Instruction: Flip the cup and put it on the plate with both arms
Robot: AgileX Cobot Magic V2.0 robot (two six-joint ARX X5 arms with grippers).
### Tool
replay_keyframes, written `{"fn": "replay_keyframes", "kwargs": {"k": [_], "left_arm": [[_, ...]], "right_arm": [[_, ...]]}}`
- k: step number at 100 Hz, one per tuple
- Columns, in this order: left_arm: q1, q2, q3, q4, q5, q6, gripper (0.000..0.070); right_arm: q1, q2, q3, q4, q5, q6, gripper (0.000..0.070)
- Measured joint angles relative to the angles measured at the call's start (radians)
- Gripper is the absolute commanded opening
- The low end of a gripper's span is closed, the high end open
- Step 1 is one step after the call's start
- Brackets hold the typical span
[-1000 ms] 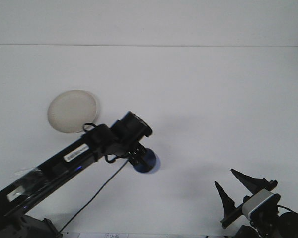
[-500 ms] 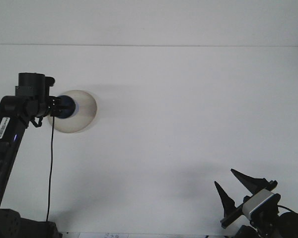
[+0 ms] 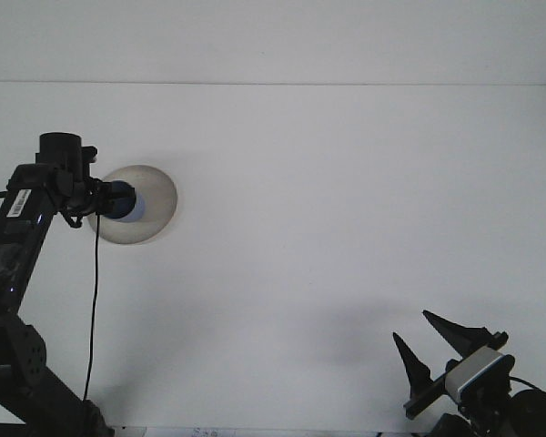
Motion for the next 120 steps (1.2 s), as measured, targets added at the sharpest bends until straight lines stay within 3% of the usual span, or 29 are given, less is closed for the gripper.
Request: {"fn": "replay_keyframes", "kwargs": {"k": [15,20,29,34,69,86,93,105,120], "left_arm": [[-0.003,0.022,0.0,-0.014,0.0,-0.001,0.0038],[-0.003,0.025,0.0,-0.014,0.0,-0.002,0.011],[-0.003,0.025,0.0,-0.006,0.002,-0.006,0.0332],[-0.003,0.025,0.0,-0.005,0.006,-0.008,0.0389],[-0.006,0.008,0.043,0.027,0.014,-0.035,0.039],[-0.006,-0.169,0.053,0.069,0.014,-0.055,0.039],[-0.006,-0.272,0.061,0.077,0.015,-0.066,0.039],[-0.017,-0.457,0.063,0.069,0.014,-0.076,0.039],[-0.089,-0.703,-0.062,0.107,0.022,-0.095,0.0389]], "right_arm": [[0.0,0.0,0.0,0.0,0.0,0.005,0.0415],[0.0,0.0,0.0,0.0,0.0,0.007,0.0415],[0.0,0.0,0.0,0.0,0.0,0.008,0.0415],[0.0,0.0,0.0,0.0,0.0,0.008,0.0415],[0.0,0.0,0.0,-0.035,0.0,0.008,0.0416],[0.0,0.0,0.0,-0.052,0.024,0.008,0.0421],[0.0,0.0,0.0,-0.052,0.048,0.008,0.0444],[0.0,0.0,0.0,-0.052,0.1,0.015,0.056],[0.0,0.0,0.0,-0.051,0.129,0.023,0.0563]]}}
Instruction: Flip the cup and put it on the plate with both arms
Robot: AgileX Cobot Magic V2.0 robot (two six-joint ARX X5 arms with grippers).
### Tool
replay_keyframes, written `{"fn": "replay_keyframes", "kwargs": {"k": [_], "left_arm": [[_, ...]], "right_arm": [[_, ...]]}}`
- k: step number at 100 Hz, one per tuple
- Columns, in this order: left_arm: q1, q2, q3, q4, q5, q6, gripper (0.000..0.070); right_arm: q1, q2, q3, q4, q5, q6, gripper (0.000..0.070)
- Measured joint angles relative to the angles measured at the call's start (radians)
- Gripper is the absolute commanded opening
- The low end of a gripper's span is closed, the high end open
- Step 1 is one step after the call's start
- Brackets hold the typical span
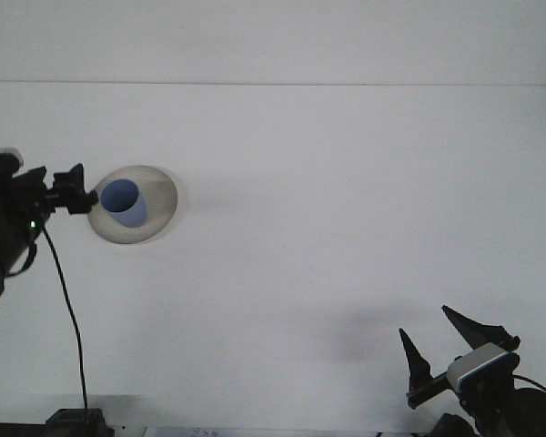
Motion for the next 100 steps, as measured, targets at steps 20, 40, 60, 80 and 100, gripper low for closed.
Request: {"fn": "replay_keyframes", "kwargs": {"k": [20,40,60,80,100], "left_arm": [[-0.152,-0.342,-0.391,0.095,0.112,-0.073,0.0389],[-0.244,-0.64,-0.751,0.103,0.13,-0.156,0.0377],[-0.25,-0.76,-0.821,0.105,0.13,-0.183,0.0009],[-0.25,-0.763,-0.821,0.089,0.13,-0.187,0.0016],[-0.25,-0.768,-0.821,0.096,0.13,-0.187,0.0016]], "right_arm": [[0.0,0.0,0.0,0.0,0.003,-0.001,0.0562],[0.0,0.0,0.0,-0.001,0.003,-0.001,0.0547],[0.0,0.0,0.0,-0.001,-0.002,-0.001,0.0008],[0.0,0.0,0.0,-0.001,-0.002,-0.001,0.0007],[0.0,0.0,0.0,0.003,-0.002,-0.001,0.0007]]}}
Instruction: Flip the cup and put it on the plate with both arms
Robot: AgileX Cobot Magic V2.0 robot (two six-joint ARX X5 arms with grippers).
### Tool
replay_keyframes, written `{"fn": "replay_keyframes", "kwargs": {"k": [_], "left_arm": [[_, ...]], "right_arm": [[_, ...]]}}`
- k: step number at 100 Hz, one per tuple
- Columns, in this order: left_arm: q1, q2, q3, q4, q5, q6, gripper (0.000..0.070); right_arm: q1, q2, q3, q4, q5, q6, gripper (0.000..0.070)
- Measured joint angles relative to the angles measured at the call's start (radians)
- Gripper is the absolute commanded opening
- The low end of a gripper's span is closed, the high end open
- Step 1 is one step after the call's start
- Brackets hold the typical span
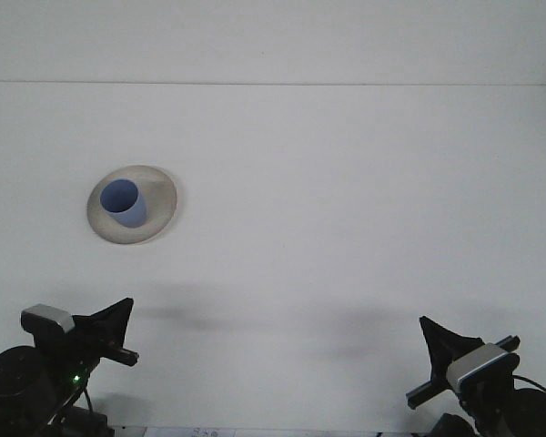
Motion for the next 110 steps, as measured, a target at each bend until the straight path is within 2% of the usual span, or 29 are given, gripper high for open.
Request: {"fn": "replay_keyframes", "kwargs": {"k": [47,53,63,71,78,91,110], "left_arm": [[0.0,0.0,0.0,0.0,0.0,0.003,0.0016],[0.006,-0.006,-0.01,0.027,-0.006,0.039,0.0016],[0.039,-0.061,-0.104,0.164,-0.02,0.15,0.0016],[0.071,-0.119,-0.226,0.285,-0.082,0.24,0.0016],[0.098,-0.161,-0.34,0.376,-0.152,0.287,0.0016],[0.135,-0.217,-0.502,0.465,-0.254,0.32,0.0016],[0.159,-0.254,-0.619,0.52,-0.267,0.332,0.0016]], "right_arm": [[0.0,0.0,0.0,0.0,0.0,0.0,0.0007],[0.0,0.0,0.0,0.0,0.0,0.0,0.0007],[0.0,0.0,0.0,0.0,0.0,0.0,0.0007],[0.0,0.0,0.0,0.0,0.0,0.0,0.0007],[0.0,0.0,0.0,0.0,0.0,0.0,0.0007],[0.0,0.0,0.0,0.0,0.0,0.0,0.0007],[0.0,0.0,0.0,0.0,0.0,0.0,0.0007]]}}
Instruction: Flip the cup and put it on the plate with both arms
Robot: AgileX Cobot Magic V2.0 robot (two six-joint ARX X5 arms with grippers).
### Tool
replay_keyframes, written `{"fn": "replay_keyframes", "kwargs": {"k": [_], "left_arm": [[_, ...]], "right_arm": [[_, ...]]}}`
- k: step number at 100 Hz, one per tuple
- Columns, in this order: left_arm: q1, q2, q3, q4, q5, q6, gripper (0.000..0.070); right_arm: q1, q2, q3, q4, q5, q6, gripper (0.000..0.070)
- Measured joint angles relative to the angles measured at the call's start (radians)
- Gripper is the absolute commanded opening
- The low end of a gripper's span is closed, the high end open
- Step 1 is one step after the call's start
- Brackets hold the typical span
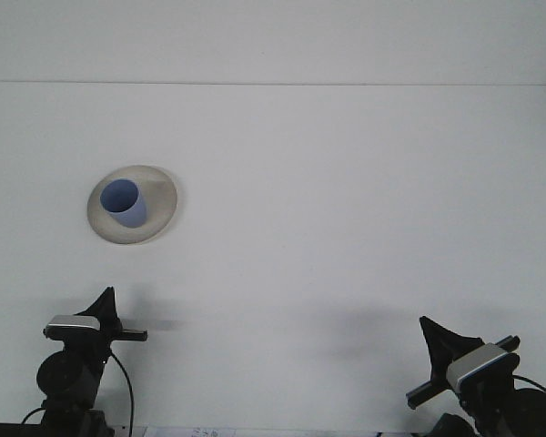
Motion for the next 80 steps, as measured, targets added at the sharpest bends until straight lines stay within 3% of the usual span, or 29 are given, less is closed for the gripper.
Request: {"fn": "replay_keyframes", "kwargs": {"k": [17,80], "left_arm": [[0.002,-0.014,-0.013,0.072,-0.002,0.006,0.0016],[0.002,-0.014,-0.013,0.07,-0.002,0.006,0.0016]], "right_arm": [[0.0,0.0,0.0,0.0,0.0,0.0,0.0007],[0.0,0.0,0.0,0.0,0.0,0.0,0.0007]]}}
